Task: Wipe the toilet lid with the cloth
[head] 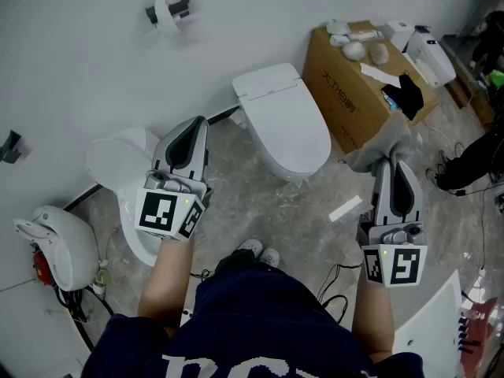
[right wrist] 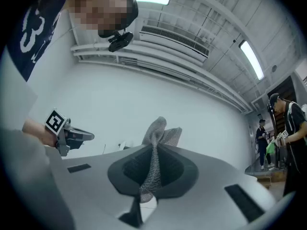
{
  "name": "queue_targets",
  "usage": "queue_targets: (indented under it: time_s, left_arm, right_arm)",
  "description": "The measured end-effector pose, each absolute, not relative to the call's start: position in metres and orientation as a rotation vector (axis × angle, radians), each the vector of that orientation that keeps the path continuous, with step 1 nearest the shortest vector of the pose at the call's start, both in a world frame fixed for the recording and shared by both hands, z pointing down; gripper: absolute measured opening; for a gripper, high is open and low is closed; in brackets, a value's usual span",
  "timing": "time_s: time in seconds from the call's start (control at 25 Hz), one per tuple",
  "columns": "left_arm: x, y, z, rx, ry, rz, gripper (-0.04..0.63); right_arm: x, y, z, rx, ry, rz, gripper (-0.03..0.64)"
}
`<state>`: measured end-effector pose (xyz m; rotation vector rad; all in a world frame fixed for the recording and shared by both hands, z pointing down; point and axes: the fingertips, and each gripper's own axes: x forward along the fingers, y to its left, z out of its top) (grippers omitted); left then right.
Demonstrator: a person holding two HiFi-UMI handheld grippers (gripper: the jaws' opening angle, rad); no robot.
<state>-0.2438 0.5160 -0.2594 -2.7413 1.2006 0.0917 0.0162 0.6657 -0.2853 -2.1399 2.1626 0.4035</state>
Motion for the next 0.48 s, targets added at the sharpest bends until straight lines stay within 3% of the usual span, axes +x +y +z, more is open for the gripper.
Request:
queue_targets:
  time_s: [0.48]
  left_arm:
    - [-0.201,0.524,-0.255,-2.75,1.155,0.027,0.012]
  right_arm:
    - [0.04,0.67,-0.277,-2.112,2.143,0.357,0.035]
